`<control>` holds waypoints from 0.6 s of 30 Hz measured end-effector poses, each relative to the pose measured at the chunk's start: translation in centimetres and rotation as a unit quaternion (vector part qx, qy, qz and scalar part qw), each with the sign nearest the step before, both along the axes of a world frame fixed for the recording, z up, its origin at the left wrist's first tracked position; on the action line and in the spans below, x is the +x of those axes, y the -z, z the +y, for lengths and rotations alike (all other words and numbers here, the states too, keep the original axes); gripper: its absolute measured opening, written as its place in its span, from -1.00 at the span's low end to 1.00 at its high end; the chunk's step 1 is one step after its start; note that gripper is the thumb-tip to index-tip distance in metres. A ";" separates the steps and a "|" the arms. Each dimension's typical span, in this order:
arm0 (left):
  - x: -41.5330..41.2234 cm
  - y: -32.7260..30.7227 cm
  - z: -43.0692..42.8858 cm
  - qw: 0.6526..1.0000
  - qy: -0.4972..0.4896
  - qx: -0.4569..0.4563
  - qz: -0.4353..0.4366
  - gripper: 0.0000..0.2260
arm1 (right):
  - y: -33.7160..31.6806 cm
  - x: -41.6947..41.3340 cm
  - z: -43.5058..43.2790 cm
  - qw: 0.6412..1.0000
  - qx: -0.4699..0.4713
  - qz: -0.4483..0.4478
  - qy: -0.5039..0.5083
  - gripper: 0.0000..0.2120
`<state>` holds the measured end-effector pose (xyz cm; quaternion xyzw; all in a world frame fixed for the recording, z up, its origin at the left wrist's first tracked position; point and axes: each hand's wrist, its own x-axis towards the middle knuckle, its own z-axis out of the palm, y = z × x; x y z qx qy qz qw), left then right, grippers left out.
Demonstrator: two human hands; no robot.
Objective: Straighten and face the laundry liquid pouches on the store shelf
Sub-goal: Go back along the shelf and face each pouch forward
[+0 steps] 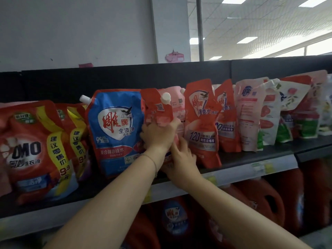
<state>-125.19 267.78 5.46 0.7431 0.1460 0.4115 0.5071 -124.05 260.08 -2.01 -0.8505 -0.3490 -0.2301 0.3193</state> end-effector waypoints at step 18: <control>0.2 -2.1 2.7 0.954 0.220 -0.182 -0.095 -0.62 | 0.2 3.8 -1.5 0.990 0.064 0.043 -0.115 0.16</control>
